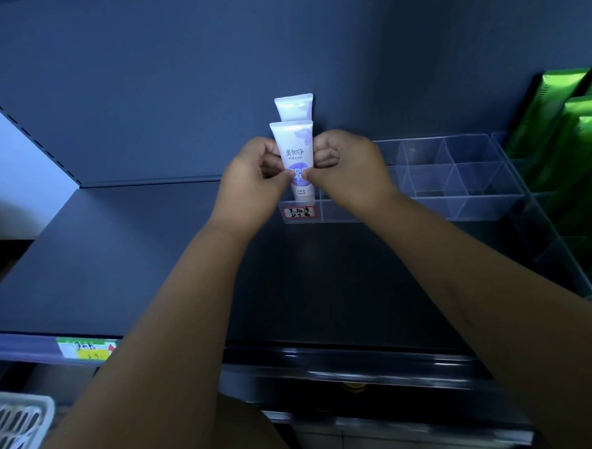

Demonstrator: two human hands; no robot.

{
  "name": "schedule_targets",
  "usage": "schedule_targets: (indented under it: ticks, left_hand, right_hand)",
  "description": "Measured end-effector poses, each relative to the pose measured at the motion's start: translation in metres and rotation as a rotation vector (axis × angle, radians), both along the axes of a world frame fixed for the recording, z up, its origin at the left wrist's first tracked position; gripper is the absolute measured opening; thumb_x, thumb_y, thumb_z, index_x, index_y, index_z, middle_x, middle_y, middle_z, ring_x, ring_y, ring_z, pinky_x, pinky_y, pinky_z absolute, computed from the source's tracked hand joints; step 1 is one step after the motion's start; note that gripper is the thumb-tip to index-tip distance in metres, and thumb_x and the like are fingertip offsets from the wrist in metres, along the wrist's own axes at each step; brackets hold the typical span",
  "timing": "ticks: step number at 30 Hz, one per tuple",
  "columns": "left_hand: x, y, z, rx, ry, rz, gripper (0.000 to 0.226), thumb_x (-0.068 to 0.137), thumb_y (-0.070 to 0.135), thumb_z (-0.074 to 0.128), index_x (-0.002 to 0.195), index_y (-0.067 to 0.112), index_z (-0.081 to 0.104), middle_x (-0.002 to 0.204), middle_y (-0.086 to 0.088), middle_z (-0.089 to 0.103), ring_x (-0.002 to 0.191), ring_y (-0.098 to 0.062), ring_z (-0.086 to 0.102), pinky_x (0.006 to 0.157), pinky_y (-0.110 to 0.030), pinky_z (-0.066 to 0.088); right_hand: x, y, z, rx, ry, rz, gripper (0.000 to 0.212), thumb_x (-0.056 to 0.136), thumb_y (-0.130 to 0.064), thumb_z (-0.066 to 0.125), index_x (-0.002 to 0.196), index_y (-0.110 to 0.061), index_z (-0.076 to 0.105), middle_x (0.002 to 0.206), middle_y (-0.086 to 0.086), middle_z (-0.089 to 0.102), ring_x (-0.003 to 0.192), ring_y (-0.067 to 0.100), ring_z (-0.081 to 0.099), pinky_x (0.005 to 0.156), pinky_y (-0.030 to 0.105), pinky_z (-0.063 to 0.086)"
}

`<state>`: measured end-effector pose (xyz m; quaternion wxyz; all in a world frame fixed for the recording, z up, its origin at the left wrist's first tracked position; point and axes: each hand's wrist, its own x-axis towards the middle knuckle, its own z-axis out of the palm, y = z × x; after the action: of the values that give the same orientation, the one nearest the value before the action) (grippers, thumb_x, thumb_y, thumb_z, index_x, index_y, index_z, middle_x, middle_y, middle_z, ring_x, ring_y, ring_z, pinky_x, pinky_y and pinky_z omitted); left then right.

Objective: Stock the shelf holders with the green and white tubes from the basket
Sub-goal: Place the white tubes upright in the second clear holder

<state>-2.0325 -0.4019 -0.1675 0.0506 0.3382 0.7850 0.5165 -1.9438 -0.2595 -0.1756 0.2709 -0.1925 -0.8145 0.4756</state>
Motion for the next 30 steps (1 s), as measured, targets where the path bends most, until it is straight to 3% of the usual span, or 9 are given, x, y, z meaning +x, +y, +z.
schedule_targets:
  ticks: [10,16,22,27,30]
  left_hand:
    - [0.002,0.000,-0.002,-0.025,0.008,-0.003,0.021,0.092,0.009,0.069,0.107,0.023,0.063,0.096,0.009,0.075,0.091,-0.005,0.070,0.088,-0.031,0.057]
    - [0.005,0.003,-0.002,-0.024,0.000,0.050,0.021,0.092,0.019,0.071,0.112,0.023,0.062,0.103,0.012,0.073,0.094,-0.003,0.069,0.092,-0.039,0.057]
    - [0.012,0.001,0.003,-0.121,0.079,0.126,0.030,0.094,0.031,0.069,0.122,0.022,0.059,0.113,0.014,0.069,0.100,-0.004,0.066,0.090,-0.039,0.057]
    - [0.036,-0.007,0.021,-0.362,0.310,0.314,0.052,0.099,0.053,0.053,0.131,0.011,0.050,0.131,-0.007,0.059,0.120,-0.031,0.054,0.094,-0.046,0.047]
    - [0.060,-0.010,0.029,-0.417,0.360,0.423,0.057,0.101,0.055,0.045,0.133,0.008,0.047,0.131,-0.012,0.058,0.121,-0.037,0.052,0.099,-0.052,0.044]
  right_hand:
    - [0.004,-0.007,0.003,0.029,-0.018,-0.028,0.026,0.078,-0.008,0.077,0.101,-0.015,0.070,0.092,-0.008,0.075,0.081,0.002,0.070,0.080,0.031,0.060]
    - [0.005,-0.010,0.004,0.047,-0.007,-0.020,0.027,0.081,-0.010,0.077,0.106,-0.016,0.071,0.092,-0.012,0.073,0.076,-0.008,0.065,0.073,0.016,0.054]
    - [0.008,-0.013,0.015,0.197,-0.097,-0.094,0.032,0.082,-0.028,0.074,0.112,-0.018,0.071,0.098,-0.006,0.074,0.090,0.013,0.068,0.083,0.039,0.057]
    - [0.020,-0.022,0.026,0.355,-0.158,-0.264,0.053,0.092,-0.039,0.065,0.135,-0.010,0.052,0.131,0.008,0.057,0.119,0.026,0.056,0.086,0.034,0.046]
    - [0.030,-0.047,0.028,0.384,-0.104,-0.333,0.068,0.097,-0.042,0.058,0.152,-0.008,0.036,0.150,0.010,0.045,0.137,0.028,0.044,0.107,0.039,0.041]
